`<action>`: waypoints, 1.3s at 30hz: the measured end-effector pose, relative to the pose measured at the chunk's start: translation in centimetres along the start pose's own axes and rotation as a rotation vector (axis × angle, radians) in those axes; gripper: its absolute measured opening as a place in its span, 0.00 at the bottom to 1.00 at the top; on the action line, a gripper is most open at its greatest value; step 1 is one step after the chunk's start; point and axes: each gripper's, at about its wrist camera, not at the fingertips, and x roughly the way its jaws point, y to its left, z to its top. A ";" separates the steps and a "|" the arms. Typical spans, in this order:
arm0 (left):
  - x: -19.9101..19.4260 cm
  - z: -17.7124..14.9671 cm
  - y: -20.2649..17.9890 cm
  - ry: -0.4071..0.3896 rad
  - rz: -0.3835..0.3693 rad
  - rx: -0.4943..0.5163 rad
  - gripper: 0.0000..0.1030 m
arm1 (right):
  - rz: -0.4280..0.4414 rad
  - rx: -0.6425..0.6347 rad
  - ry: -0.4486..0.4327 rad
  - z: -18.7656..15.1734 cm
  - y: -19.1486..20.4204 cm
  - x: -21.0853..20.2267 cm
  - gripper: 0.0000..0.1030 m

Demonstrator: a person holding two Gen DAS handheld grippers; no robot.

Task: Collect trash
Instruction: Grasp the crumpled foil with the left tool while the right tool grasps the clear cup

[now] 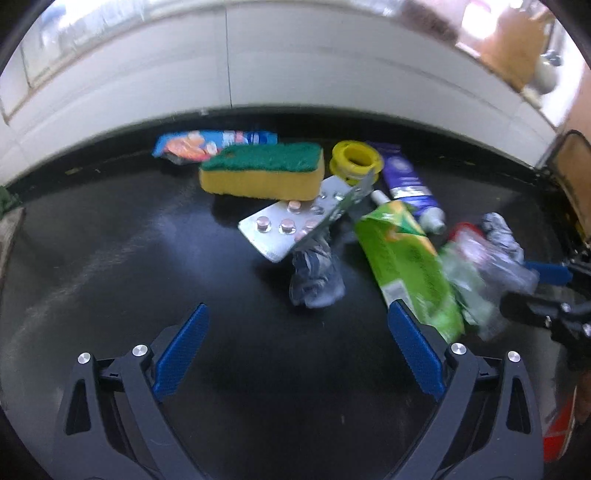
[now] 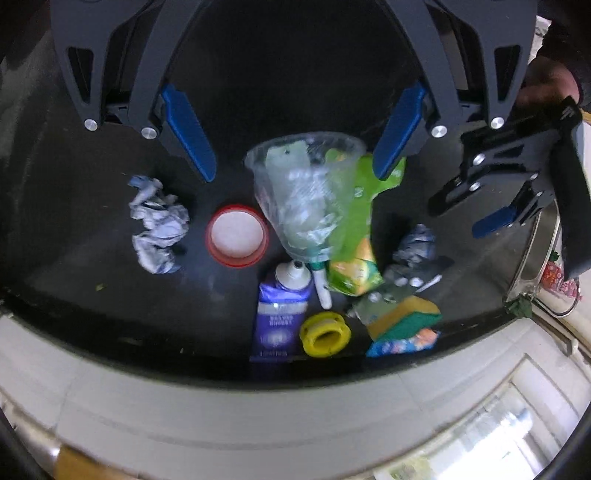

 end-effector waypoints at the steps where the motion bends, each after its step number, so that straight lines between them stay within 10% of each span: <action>1: 0.8 0.3 0.1 0.004 -0.004 -0.006 0.89 | 0.010 0.001 0.014 0.3 -0.2 0.6 0.81; 6: 3.0 1.5 -0.2 0.039 -0.035 -0.009 0.59 | 0.047 -0.024 0.037 0.6 -0.2 0.9 0.59; 8: 3.3 1.4 -0.4 0.068 -0.036 -0.009 0.26 | 0.058 -0.023 0.023 0.4 -0.1 0.0 0.57; 23: -8.4 -3.1 -2.7 0.013 -0.096 0.036 0.22 | 0.092 -0.007 -0.161 -2.2 1.1 -11.0 0.56; 39: -14.9 -6.4 -1.7 -0.069 -0.049 0.017 0.22 | 0.081 -0.055 -0.193 -5.5 3.6 -13.7 0.56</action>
